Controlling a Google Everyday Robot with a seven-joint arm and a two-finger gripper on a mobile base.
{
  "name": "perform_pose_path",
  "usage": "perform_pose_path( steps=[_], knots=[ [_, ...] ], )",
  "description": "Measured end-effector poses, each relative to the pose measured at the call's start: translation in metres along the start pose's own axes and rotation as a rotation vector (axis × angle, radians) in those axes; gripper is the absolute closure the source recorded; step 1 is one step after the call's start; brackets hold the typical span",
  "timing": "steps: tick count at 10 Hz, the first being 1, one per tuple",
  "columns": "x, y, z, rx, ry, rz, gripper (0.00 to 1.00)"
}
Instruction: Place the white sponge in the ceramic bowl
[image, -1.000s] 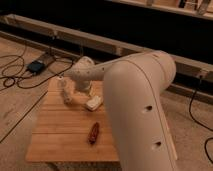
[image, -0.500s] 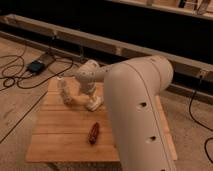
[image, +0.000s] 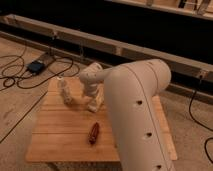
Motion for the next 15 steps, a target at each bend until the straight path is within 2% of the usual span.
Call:
perform_pose_path(
  steps=[9,12,14,15],
  knots=[
    [-0.006,-0.021,-0.004,0.055,0.016,0.021,0.32],
    [-0.009,-0.023,0.002,0.051,0.007,0.015,0.33],
    [-0.011,-0.021,0.005,0.042,-0.003,0.006,0.46],
    [-0.012,-0.021,0.007,0.037,-0.009,0.001,0.58]
  ],
)
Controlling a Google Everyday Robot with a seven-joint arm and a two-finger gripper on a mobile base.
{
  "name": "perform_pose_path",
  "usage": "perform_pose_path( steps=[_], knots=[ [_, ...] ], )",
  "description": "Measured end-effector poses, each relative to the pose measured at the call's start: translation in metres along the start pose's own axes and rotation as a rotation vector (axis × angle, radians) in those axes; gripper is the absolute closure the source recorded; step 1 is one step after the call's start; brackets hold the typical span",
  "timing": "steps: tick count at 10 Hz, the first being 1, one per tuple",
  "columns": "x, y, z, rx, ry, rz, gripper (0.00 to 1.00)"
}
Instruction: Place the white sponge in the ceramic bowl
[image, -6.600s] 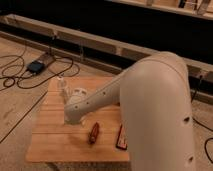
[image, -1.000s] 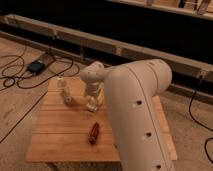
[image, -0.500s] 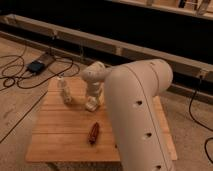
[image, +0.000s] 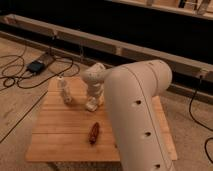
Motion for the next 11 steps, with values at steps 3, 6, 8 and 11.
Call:
perform_pose_path(
  steps=[3,6,8,11],
  knots=[
    [0.002,0.0,0.005,-0.001,-0.003,-0.007,0.9],
    [0.004,-0.002,0.0,-0.009,-0.007,-0.008,1.0],
    [0.003,0.002,-0.021,-0.044,-0.035,-0.013,1.0],
    [0.001,0.004,-0.029,-0.054,-0.045,-0.016,1.0]
  ],
)
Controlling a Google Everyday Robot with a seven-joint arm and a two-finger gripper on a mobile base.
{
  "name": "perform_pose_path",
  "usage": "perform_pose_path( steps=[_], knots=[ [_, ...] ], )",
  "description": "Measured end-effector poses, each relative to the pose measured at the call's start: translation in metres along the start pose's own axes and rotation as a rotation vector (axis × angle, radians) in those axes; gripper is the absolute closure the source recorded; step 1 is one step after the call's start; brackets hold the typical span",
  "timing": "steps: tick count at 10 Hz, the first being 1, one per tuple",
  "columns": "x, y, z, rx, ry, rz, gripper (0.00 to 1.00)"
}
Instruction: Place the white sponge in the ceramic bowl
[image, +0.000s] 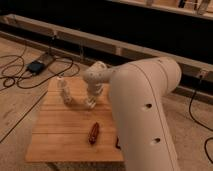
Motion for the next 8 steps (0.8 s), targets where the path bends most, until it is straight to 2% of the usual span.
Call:
perform_pose_path(
  steps=[6,8],
  knots=[
    [-0.001,-0.001,-0.001,0.0,-0.002,0.0,1.0],
    [-0.006,-0.01,-0.022,-0.03,-0.027,-0.01,1.0]
  ],
)
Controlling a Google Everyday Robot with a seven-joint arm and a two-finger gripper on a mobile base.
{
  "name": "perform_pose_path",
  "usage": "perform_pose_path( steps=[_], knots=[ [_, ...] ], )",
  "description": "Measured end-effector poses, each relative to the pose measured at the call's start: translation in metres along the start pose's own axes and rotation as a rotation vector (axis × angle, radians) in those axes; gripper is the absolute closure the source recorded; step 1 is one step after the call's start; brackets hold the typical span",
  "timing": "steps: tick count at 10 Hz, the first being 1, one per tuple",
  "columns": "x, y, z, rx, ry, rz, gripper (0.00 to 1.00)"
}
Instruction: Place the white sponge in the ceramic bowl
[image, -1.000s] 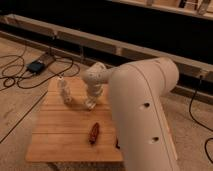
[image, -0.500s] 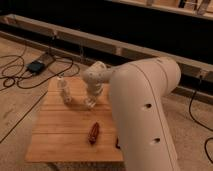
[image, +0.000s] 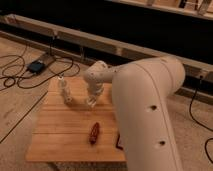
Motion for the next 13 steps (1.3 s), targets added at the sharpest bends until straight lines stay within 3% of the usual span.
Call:
perform_pose_path(
  steps=[2,4,8,13],
  knots=[
    [-0.004,-0.017,-0.042,-0.066,-0.056,-0.047,1.0],
    [0.005,-0.027,-0.064,-0.12,-0.091,-0.092,1.0],
    [0.009,-0.041,-0.087,-0.16,-0.135,-0.12,1.0],
    [-0.01,-0.061,-0.102,-0.136,-0.175,-0.108,1.0]
  ],
)
